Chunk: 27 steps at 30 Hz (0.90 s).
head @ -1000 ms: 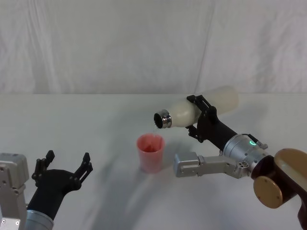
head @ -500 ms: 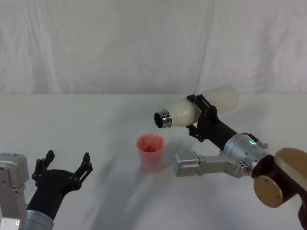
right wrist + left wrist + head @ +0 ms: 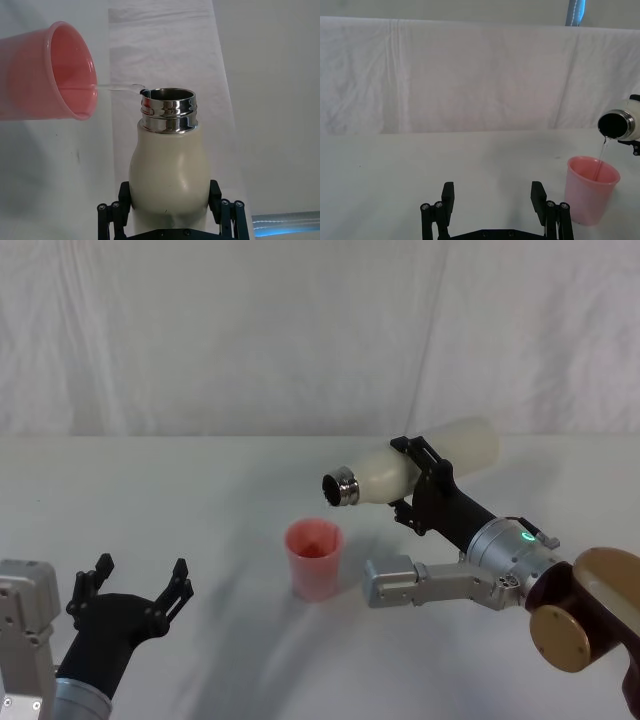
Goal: Grasp the thermos with one hand and pour water into the cup lid.
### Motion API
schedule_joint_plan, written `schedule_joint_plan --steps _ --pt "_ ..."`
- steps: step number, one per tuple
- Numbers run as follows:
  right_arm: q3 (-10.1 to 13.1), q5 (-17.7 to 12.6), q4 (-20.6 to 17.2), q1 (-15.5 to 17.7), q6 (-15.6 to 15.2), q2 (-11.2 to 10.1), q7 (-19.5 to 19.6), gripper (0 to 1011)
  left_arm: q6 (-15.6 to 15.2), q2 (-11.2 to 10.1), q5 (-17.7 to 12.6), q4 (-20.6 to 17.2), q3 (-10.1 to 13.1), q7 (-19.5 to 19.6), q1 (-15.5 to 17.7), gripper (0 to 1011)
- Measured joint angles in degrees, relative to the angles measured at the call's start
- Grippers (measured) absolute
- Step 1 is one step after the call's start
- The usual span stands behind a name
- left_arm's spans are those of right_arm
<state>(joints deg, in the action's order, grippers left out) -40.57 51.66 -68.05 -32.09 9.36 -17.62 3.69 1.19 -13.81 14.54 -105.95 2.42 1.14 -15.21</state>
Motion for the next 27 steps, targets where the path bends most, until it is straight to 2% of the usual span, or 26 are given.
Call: schedule_joint_plan --steps 27 --pt "0.17 0.05 0.23 -0.19 -0.13 -0.12 0.22 950 0.0 0.0 0.0 0.0 0.0 0.0 0.0 1001"
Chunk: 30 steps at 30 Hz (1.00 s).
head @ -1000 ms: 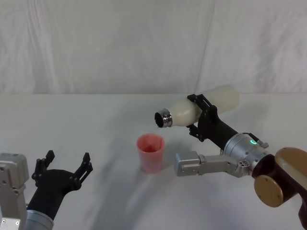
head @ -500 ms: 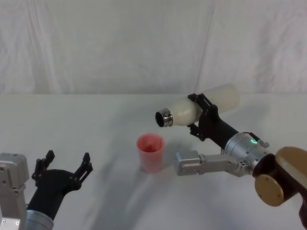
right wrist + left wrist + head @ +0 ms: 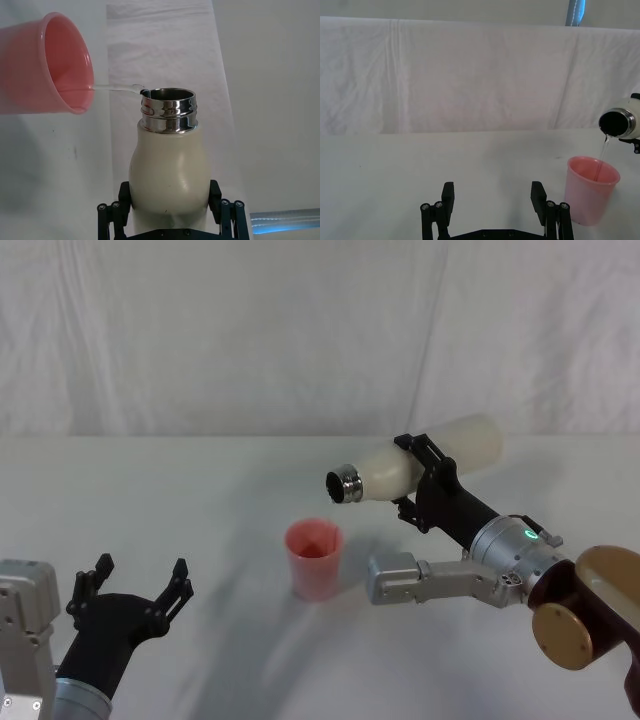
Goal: Grasp the thermos with one hand and pour water into the cup lid.
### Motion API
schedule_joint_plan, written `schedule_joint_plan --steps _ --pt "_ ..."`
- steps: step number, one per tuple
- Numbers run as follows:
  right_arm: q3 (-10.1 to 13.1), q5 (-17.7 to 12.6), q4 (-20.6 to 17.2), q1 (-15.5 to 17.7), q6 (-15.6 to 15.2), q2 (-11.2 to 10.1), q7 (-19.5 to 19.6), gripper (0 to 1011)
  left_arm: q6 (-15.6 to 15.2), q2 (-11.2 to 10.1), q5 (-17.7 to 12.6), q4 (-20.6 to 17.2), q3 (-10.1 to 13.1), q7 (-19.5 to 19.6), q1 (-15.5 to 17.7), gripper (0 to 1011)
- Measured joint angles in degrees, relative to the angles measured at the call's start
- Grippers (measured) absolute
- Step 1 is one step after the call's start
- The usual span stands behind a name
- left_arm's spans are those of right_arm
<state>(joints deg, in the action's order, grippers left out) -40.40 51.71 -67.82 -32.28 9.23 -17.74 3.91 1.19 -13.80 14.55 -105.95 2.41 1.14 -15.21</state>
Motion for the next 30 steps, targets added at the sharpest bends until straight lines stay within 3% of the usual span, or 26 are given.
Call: schedule_joint_plan --steps 30 --pt "-0.46 1.07 0.01 -0.25 -0.12 -0.37 0.39 950 0.0 0.0 0.0 0.0 0.0 0.0 0.0 1001"
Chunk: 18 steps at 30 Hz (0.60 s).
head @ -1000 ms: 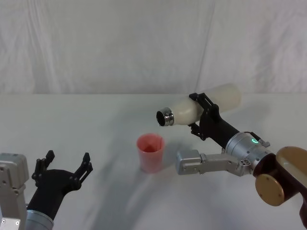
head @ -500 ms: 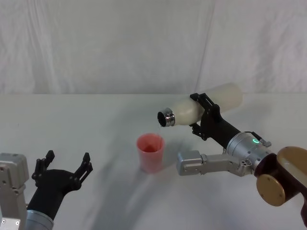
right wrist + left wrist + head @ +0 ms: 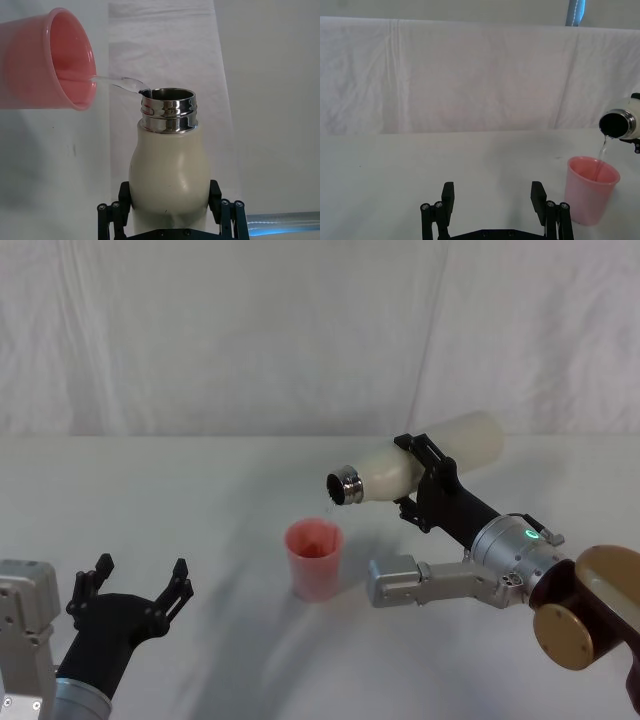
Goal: Grasp the thermos with one hand and pour water into the cup lid.
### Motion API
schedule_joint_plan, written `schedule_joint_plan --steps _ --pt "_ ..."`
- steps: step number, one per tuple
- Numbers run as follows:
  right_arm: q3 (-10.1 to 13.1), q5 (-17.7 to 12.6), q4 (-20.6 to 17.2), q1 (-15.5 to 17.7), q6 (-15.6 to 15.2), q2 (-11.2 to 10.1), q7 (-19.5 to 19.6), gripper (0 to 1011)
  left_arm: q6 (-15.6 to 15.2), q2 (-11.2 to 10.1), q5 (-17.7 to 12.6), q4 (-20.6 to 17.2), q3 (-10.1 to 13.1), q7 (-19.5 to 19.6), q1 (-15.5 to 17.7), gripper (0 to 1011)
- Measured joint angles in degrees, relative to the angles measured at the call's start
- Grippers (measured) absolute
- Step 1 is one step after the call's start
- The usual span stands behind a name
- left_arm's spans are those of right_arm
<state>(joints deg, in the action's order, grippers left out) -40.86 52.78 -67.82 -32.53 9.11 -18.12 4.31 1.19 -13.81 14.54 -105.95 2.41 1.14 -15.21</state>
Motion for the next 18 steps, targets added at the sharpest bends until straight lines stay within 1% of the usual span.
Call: schedule_joint_plan --steps 18 --pt "-0.14 0.16 -0.22 -0.04 -0.35 0.01 0.0 950 0.0 0.0 0.0 0.0 0.0 0.0 0.0 1001"
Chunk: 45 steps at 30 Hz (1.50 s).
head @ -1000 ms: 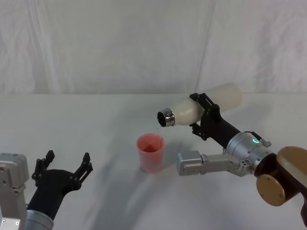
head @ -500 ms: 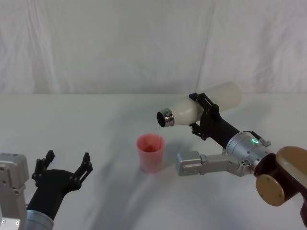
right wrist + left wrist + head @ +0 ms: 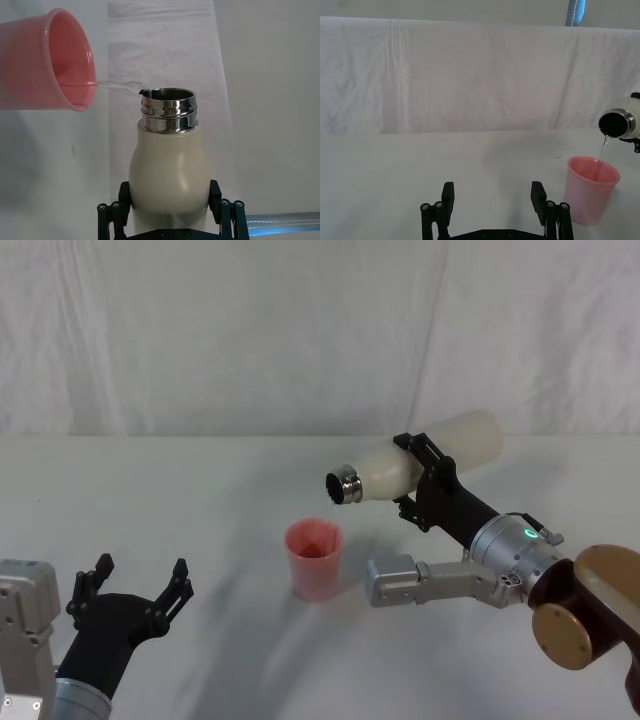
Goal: Grasp the thermos with one hand and pour water into the cup lid.
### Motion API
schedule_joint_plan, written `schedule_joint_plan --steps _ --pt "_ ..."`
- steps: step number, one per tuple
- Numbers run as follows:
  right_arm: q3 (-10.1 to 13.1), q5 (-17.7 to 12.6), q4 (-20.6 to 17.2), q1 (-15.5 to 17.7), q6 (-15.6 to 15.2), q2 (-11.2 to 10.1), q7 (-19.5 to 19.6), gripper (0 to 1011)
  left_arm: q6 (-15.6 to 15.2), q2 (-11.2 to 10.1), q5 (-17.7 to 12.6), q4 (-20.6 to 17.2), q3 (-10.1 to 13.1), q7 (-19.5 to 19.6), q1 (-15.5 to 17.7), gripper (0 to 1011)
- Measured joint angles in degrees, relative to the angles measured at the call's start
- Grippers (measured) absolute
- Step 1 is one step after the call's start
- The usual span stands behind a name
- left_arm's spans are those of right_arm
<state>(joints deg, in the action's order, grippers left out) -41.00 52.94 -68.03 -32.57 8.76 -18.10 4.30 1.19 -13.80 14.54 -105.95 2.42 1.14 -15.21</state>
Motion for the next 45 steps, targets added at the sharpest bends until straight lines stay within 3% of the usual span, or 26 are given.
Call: schedule_joint_plan --steps 7,26,40,45 --pt "0.14 -0.27 -0.25 0.2 -0.08 0.0 -0.28 950 0.0 0.0 0.0 0.0 0.0 0.0 0.0 1001" --pt "2.34 -5.63 -0.87 1.47 1.24 0.8 -3.4 950 0.0 0.0 0.0 0.0 0.0 0.0 0.0 1001" --pt "8.95 -19.49 -4.92 4.9 0.93 3.09 -10.69 950 0.0 0.0 0.0 0.0 0.0 0.0 0.0 1001" --pt "12.92 -27.25 -7.41 7.37 -0.19 4.35 -13.72 950 0.0 0.0 0.0 0.0 0.0 0.0 0.0 1001"
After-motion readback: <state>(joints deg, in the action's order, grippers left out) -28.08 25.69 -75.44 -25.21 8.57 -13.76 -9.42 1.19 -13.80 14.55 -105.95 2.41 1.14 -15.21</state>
